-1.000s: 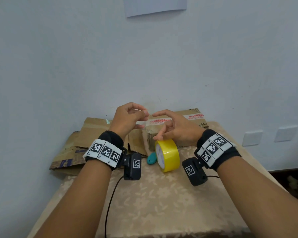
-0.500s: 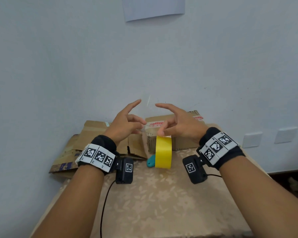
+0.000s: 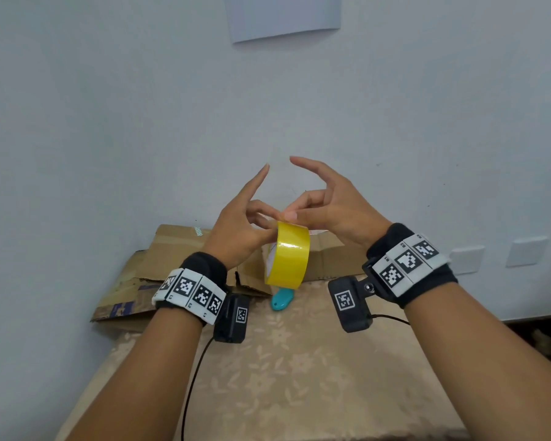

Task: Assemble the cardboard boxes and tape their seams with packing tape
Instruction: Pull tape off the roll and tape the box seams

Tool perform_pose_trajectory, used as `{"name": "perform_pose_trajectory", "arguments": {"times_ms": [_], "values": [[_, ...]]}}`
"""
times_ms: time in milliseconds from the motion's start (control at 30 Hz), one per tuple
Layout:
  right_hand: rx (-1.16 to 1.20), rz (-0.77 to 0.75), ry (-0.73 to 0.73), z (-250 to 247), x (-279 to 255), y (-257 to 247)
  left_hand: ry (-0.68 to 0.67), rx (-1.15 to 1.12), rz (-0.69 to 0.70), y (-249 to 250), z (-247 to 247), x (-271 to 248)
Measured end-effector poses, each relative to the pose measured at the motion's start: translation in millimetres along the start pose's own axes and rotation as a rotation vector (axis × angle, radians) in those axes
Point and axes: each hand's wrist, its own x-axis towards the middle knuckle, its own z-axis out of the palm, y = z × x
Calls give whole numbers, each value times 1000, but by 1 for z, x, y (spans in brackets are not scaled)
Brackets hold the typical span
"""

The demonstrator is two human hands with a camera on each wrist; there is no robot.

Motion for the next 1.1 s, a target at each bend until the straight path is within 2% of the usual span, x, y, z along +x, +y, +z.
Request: {"name": "perform_pose_trajectory", "arguments": {"times_ms": [167,367,500,567,700,867,1100], "values": [[-35,-13,81,4,1,5,129,206,71,-13,-3,2],[-80,-41,88,15,5,9,166,354,4,-23,-8,4],[-90,-31,51,20,4,2,255,419,-69,-31,-17,3],[-71,-3,58,21,4,2,282,415,-30,-33,-20,0],[96,90,194,22,6,8,392,382,89,-33,-23,-1],[167,110,387,28,8,14,465,410,154,-24,-16,1],[119,112,449,26,9,13,494,439,181,-14,-8,1]]}}
